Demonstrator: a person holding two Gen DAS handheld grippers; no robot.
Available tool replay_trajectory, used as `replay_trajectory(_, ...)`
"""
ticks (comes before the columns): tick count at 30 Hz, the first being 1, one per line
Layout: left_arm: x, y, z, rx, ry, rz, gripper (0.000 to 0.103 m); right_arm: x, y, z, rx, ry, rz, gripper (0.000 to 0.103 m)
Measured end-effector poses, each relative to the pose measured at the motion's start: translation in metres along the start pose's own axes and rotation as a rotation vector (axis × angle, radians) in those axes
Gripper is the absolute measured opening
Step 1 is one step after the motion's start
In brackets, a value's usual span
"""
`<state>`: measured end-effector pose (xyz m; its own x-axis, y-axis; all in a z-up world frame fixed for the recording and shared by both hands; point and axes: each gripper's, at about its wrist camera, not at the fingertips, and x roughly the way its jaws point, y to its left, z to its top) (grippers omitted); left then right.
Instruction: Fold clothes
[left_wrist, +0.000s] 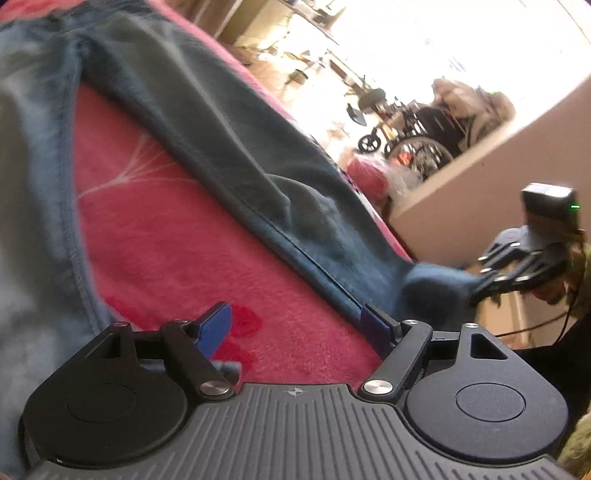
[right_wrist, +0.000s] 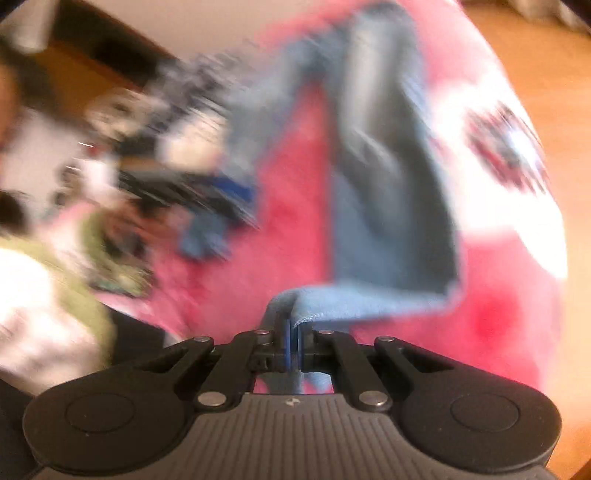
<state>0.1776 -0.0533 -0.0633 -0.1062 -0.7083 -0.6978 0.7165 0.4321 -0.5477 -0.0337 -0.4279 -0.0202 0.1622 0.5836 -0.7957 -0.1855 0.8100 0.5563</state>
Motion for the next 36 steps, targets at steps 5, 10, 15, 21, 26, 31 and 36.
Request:
replay_trajectory(5, 0.017, -0.008, 0.008, 0.007, 0.036, 0.039, 0.077, 0.019, -0.043, -0.011, 0.088, 0.185, -0.230, 0.031)
replay_trajectory(10, 0.020, -0.012, 0.022, 0.043, -0.005, 0.125, 0.077, -0.011, -0.045, 0.003, -0.064, 0.312, -0.212, 0.058)
replay_trajectory(15, 0.024, -0.011, 0.045, 0.098, -0.083, 0.291, 0.077, -0.039, -0.067, 0.048, -0.053, 0.202, -0.225, 0.072)
replay_trajectory(21, 0.038, 0.016, 0.070, -0.077, -0.160, 0.374, 0.066, -0.005, -0.066, 0.142, -0.013, -0.191, -0.241, 0.072)
replay_trajectory(26, 0.051, 0.036, 0.075, -0.212, -0.167, 0.385, 0.043, 0.053, -0.065, 0.195, -0.043, -0.220, -0.243, 0.058)
replay_trajectory(31, 0.056, 0.025, 0.069, -0.131, -0.180, 0.445, 0.019, 0.069, -0.069, 0.198, -0.020, -0.232, -0.278, 0.006)
replay_trajectory(36, 0.057, 0.021, 0.065, -0.099, -0.182, 0.457, 0.017, 0.051, -0.045, 0.185, -0.102, -0.337, -0.398, 0.004)
